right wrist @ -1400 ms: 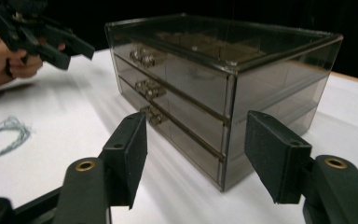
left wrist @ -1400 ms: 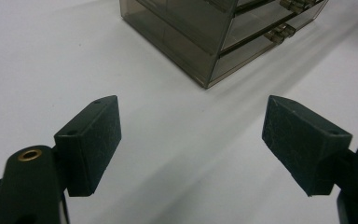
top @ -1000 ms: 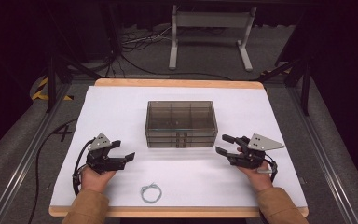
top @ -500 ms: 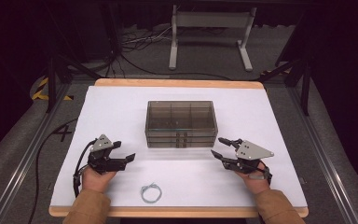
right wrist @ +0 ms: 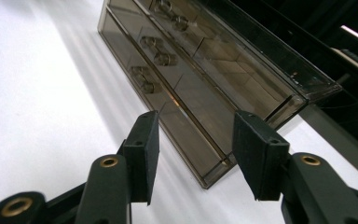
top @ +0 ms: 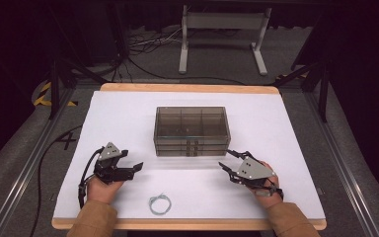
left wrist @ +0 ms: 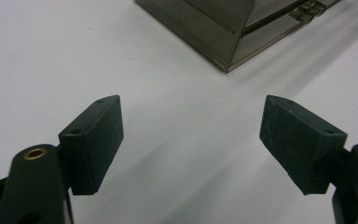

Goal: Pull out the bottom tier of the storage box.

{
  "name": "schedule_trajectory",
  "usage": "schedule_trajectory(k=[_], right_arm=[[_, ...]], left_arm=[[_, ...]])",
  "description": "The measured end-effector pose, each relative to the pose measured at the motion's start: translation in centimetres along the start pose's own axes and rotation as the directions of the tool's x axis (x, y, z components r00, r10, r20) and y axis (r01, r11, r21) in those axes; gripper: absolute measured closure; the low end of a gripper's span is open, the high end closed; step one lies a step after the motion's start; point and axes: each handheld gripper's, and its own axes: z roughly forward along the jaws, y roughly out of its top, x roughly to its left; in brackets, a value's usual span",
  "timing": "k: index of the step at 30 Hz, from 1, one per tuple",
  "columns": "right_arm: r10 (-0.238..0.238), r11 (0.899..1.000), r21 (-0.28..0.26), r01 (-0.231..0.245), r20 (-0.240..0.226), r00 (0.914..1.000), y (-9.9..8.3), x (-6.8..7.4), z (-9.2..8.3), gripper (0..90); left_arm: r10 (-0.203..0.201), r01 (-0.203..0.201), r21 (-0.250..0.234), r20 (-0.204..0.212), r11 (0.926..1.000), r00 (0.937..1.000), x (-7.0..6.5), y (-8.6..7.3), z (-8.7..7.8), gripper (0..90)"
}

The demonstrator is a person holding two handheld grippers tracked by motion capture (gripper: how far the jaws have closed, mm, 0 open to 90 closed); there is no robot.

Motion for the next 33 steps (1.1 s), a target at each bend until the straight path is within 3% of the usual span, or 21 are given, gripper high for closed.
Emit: schedule_trajectory(k=[4, 6, 22, 27, 33], right_arm=[[-0.053, 0.998, 0.019, 0.052, 0.079, 0.9955, 0.0, 0.9, 0.0, 52.4], [-0.066, 0.998, 0.027, 0.064, 0.097, 0.9931, 0.1, 1.2, 0.1, 52.6], [-0.149, 0.986, 0.097, 0.135, 0.16, 0.9758, 0.5, 2.6, 0.5, 54.4], [-0.183, 0.979, 0.121, 0.164, 0.177, 0.967, 0.6, 3.0, 0.7, 54.1], [-0.24, 0.966, 0.148, 0.213, 0.196, 0.9507, 0.8, 3.7, 1.1, 52.9]], left_arm=[[-0.001, 0.001, 0.001, 0.003, 1.0, 1.0, 0.0, 0.0, 0.0, 22.7], [-0.001, 0.001, 0.002, 0.005, 1.0, 1.0, 0.0, 0.0, 0.0, 22.8], [0.002, -0.002, 0.007, 0.003, 1.0, 1.0, -0.1, 0.0, 0.0, 23.2], [0.007, -0.007, 0.009, 0.003, 0.9999, 1.0, -0.1, 0.1, 0.1, 23.6], [0.017, -0.017, 0.018, 0.001, 0.9997, 0.9999, -0.2, 0.0, 0.2, 24.2]])
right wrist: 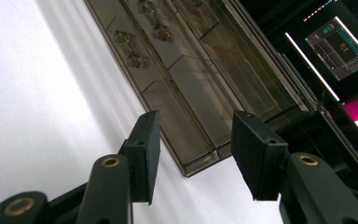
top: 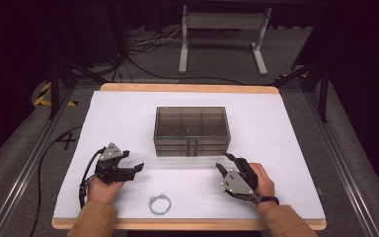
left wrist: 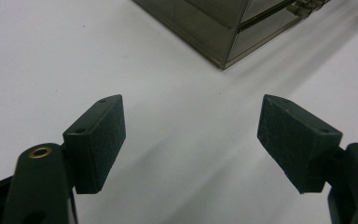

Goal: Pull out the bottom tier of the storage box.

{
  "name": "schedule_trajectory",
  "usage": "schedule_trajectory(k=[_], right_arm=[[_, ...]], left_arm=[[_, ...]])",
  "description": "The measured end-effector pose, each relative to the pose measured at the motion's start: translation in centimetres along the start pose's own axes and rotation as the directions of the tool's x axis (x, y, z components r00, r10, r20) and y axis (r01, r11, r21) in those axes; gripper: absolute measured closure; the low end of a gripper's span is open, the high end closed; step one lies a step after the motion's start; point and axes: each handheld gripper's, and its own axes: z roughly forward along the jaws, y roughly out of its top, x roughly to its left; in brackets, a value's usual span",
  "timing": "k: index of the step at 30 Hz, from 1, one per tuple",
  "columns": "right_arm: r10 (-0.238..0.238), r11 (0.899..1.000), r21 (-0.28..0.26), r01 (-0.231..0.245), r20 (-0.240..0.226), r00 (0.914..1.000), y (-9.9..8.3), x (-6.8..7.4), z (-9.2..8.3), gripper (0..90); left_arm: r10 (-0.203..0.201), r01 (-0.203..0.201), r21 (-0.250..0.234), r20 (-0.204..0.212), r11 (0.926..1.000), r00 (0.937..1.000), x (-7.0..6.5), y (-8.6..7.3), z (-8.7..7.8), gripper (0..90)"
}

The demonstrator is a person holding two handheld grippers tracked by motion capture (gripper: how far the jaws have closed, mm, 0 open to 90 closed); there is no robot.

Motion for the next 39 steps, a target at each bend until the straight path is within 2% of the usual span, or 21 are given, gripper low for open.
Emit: schedule_trajectory(k=[4, 5, 8, 9, 15, 20, 21, 26, 30, 34, 35, 36, 39], right_arm=[[-0.025, 1.0, 0.011, 0.025, 0.006, 0.9997, 0.2, 0.4, 0.1, 52.9], [-0.053, 0.999, 0.012, 0.053, 0.015, 0.9985, 0.3, 0.7, 0.1, 53.0], [-0.067, 0.998, 0.017, 0.067, 0.019, 0.9976, 0.4, 0.9, 0.2, 53.1], [-0.089, 0.996, 0.028, 0.088, 0.027, 0.9957, 0.5, 1.3, 0.3, 53.1], [-0.117, 0.992, 0.054, 0.115, 0.039, 0.9924, 0.6, 2.0, 0.4, 52.7], [-0.186, 0.98, 0.09, 0.18, 0.06, 0.9808, 0.7, 2.5, 0.7, 53.0], [-0.192, 0.978, 0.095, 0.185, 0.073, 0.9787, 0.7, 2.6, 0.7, 53.0], [-0.214, 0.973, 0.104, 0.205, 0.083, 0.9732, 0.8, 3.0, 0.8, 52.9], [-0.244, 0.964, 0.127, 0.231, 0.098, 0.9647, 0.8, 3.3, 0.9, 53.0], [-0.257, 0.96, 0.144, 0.24, 0.112, 0.96, 0.9, 3.5, 1.0, 53.3], [-0.271, 0.955, 0.159, 0.25, 0.124, 0.9546, 0.9, 3.7, 1.1, 53.8], [-0.277, 0.953, 0.163, 0.255, 0.126, 0.9527, 0.9, 3.7, 1.1, 54.0], [-0.282, 0.95, 0.18, 0.256, 0.137, 0.9497, 0.9, 3.9, 1.2, 54.5]], left_arm=[[0.003, -0.003, 0.002, 0.0, 1.0, 1.0, 0.0, 0.0, 0.0, 24.4], [0.002, -0.002, 0.003, 0.001, 1.0, 1.0, 0.0, 0.0, 0.0, 24.4], [0.003, -0.003, 0.003, 0.004, 1.0, 1.0, 0.0, 0.0, 0.1, 24.6], [0.004, -0.004, 0.005, 0.003, 1.0, 1.0, 0.0, 0.0, 0.1, 24.7], [0.003, -0.003, 0.004, 0.004, 1.0, 1.0, -0.1, 0.0, 0.1, 25.0], [0.0, 0.0, 0.003, 0.005, 1.0, 1.0, -0.1, 0.0, 0.1, 25.3], [0.0, 0.0, 0.003, 0.005, 1.0, 1.0, -0.1, 0.0, 0.1, 25.3], [0.002, -0.002, 0.003, 0.006, 1.0, 1.0, -0.1, 0.0, 0.1, 25.6], [0.007, -0.007, 0.009, 0.001, 0.9999, 1.0, -0.2, 0.0, 0.1, 25.7], [0.008, -0.008, 0.007, -0.002, 0.9999, 1.0, -0.2, 0.0, 0.1, 25.7], [0.006, -0.006, 0.009, -0.001, 0.9999, 1.0, -0.2, 0.0, 0.1, 25.8], [0.007, -0.007, 0.01, -0.002, 0.9999, 1.0, -0.2, 0.0, 0.1, 25.8], [0.005, -0.005, 0.011, -0.002, 0.9999, 1.0, -0.2, 0.0, 0.1, 25.9]])
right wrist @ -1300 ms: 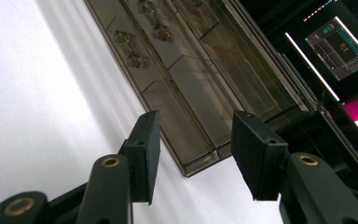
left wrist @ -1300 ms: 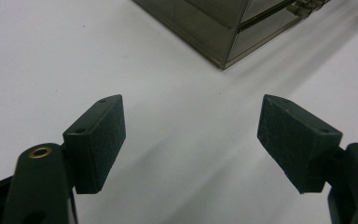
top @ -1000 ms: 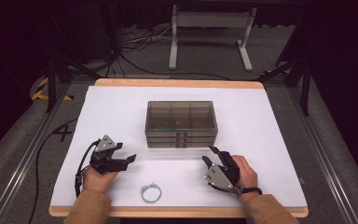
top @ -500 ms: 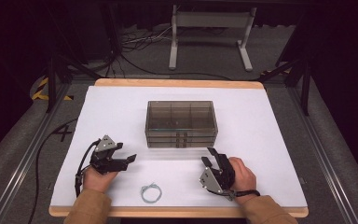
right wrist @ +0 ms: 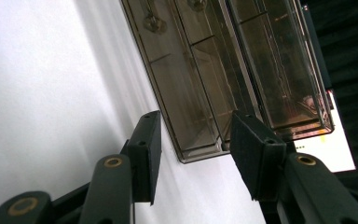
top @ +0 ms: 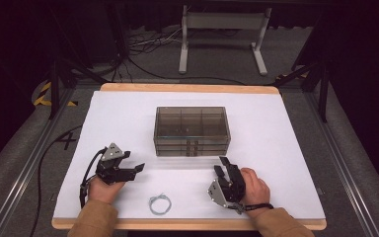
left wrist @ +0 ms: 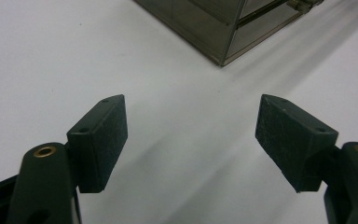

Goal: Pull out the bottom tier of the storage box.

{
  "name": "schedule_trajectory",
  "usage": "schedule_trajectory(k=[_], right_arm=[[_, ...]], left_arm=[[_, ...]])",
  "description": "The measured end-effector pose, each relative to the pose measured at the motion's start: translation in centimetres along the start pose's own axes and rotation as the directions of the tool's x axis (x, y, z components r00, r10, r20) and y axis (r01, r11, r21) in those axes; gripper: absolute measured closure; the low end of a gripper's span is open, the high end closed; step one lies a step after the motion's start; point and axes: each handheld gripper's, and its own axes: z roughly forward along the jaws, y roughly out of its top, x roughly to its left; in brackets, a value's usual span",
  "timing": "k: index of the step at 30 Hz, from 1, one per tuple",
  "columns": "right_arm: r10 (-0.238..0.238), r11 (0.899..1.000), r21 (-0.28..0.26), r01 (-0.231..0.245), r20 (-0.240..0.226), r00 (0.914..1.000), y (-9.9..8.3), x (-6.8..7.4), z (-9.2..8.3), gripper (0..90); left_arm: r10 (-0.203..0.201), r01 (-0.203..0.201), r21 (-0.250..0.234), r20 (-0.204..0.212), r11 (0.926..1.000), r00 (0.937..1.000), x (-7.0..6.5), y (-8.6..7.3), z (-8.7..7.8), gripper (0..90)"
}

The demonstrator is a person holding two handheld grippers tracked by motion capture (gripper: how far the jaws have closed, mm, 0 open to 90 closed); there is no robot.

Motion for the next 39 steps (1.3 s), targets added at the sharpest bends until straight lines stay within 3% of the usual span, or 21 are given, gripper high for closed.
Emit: schedule_trajectory(k=[9, 19, 39], right_arm=[[-0.03, 0.999, 0.037, 0.028, 0.032, 0.9991, 0.5, 0.3, 0.2, 55.2], [-0.061, 0.998, 0.039, 0.059, 0.054, 0.9967, 2.1, 0.8, 0.4, 56.5], [-0.102, 0.994, 0.05, 0.1, 0.048, 0.9936, 5.0, 1.1, 1.8, 59.1]], left_arm=[[0.005, -0.005, 0.002, -0.002, 1.0, 1.0, 0.0, 0.0, 0.0, 26.0], [-0.001, 0.001, -0.005, -0.004, 1.0, 1.0, 0.1, -0.1, -0.1, 26.1], [-0.018, 0.018, -0.005, -0.013, 0.9998, 0.9997, 0.0, -0.3, -0.2, 26.2]])
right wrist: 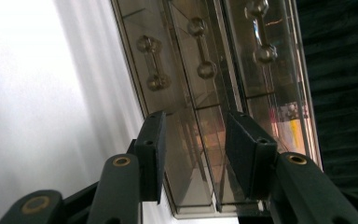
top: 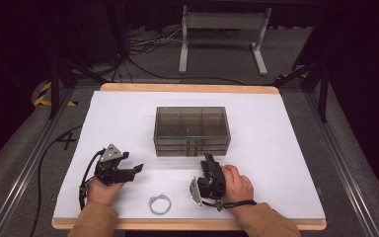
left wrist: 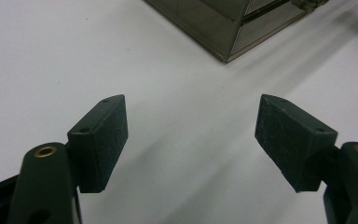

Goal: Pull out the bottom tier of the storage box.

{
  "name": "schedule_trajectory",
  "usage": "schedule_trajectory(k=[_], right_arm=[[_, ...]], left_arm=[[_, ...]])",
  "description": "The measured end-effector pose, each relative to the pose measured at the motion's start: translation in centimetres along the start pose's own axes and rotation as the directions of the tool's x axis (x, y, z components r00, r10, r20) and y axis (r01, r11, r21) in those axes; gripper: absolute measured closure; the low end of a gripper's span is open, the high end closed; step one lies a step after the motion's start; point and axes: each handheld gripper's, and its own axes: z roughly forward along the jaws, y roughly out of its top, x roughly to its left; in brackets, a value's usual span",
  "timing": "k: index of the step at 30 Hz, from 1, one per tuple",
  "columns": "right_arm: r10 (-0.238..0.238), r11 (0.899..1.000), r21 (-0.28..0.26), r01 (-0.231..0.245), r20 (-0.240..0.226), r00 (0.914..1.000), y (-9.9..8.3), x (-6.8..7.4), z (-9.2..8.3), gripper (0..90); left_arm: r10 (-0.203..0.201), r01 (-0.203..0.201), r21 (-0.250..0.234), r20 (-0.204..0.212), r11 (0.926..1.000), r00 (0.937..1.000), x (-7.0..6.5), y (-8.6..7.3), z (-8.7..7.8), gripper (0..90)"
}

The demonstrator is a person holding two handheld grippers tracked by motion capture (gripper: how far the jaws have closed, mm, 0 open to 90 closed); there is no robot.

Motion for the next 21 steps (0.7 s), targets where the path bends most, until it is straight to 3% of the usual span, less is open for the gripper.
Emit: schedule_trajectory(k=[5, 12, 21], right_arm=[[-0.028, 1.0, 0.002, 0.028, 0.005, 0.9996, 0.6, 0.2, 0.3, 59.8], [-0.02, 1.0, 0.018, 0.02, -0.001, 0.9998, 1.7, 0.2, 0.7, 61.3], [-0.056, 0.997, 0.054, 0.056, 0.003, 0.9984, 2.8, 0.3, 1.7, 63.4]], left_arm=[[0.005, -0.005, 0.005, 0.004, 1.0, 1.0, 0.0, 0.1, 0.1, 26.4], [0.0, 0.0, 0.01, 0.001, 1.0, 1.0, 0.0, 0.1, 0.1, 26.5], [-0.018, 0.018, -0.002, 0.006, 0.9998, 0.9998, 0.3, 0.4, 0.3, 26.6]])
